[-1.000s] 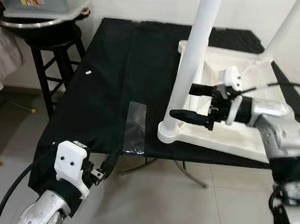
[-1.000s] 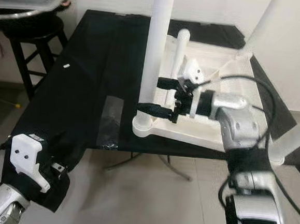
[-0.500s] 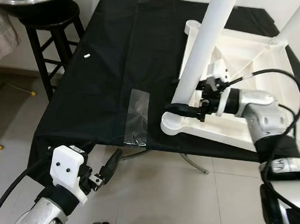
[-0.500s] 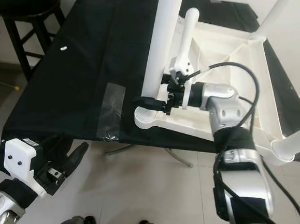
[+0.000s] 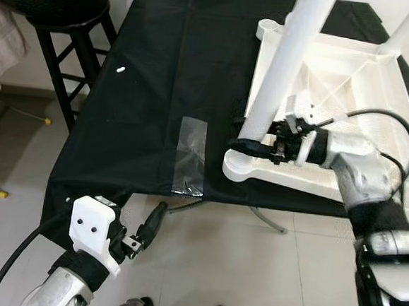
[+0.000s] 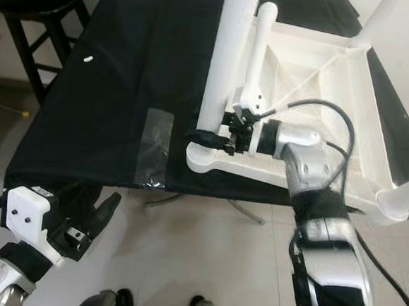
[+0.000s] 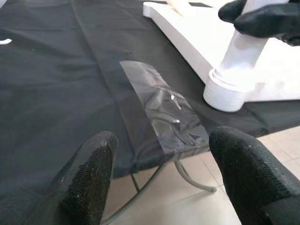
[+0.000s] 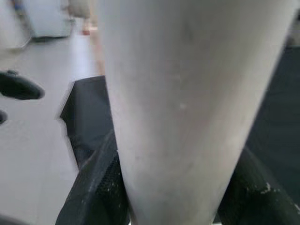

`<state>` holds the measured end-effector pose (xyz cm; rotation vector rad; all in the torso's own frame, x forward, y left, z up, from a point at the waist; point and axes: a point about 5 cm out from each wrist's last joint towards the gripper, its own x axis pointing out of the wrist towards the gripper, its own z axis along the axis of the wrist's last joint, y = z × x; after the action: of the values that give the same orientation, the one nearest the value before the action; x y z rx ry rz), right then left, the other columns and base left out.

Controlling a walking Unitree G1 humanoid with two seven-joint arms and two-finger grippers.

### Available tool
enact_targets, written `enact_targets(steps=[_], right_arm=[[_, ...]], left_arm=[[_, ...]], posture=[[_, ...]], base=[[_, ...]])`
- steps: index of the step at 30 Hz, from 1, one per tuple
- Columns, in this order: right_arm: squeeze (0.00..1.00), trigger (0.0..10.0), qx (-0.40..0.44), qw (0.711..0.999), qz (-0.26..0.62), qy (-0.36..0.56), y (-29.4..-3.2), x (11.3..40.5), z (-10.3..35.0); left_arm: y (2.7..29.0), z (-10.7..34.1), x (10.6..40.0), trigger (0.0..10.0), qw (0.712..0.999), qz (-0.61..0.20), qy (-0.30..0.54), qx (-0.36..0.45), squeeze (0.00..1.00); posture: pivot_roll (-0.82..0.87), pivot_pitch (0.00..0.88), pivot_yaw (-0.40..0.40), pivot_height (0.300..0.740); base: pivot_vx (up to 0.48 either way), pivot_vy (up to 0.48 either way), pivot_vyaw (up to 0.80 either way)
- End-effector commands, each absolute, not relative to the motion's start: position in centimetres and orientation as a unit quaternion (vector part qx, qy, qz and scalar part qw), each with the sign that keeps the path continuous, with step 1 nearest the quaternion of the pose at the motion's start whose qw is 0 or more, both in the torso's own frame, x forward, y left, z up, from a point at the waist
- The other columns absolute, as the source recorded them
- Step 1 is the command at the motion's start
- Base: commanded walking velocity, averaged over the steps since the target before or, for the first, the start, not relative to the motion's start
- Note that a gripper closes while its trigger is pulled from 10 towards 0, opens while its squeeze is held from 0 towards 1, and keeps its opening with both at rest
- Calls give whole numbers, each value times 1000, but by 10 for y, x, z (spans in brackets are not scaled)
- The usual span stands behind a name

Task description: Building children table

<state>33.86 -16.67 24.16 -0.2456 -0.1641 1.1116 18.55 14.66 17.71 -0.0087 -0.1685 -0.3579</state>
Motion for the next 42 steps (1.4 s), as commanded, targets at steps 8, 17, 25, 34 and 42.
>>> enact_targets(steps=[8, 17, 25, 34, 42], right_arm=[[0, 0, -20, 993, 110, 37, -109, 261, 169], [0, 10000, -18, 993, 114, 11, -104, 281, 181], [1000, 10000, -37, 970, 235, -47, -109, 295, 231], [0, 10000, -133, 853, 494, -103, -130, 326, 276], [0, 8510, -108, 793, 593, -91, -138, 343, 298]], left_arm=[[151, 169, 193, 10000, 982, -178, -67, -11, 0], [152, 168, 197, 10000, 981, -181, -66, -10, 0], [152, 168, 198, 10000, 981, -182, -67, -14, 0], [148, 169, 196, 10000, 980, -183, -70, -17, 0], [148, 169, 194, 10000, 981, -182, -70, -18, 0]], posture=[[-46, 250, -34, 740], [-37, 237, -26, 740], [-34, 252, -32, 740], [-9, 267, -38, 740], [2, 277, -39, 740]], base=[[0, 0, 0], [0, 0, 0], [0, 0, 0], [0, 0, 0], [0, 0, 0]])
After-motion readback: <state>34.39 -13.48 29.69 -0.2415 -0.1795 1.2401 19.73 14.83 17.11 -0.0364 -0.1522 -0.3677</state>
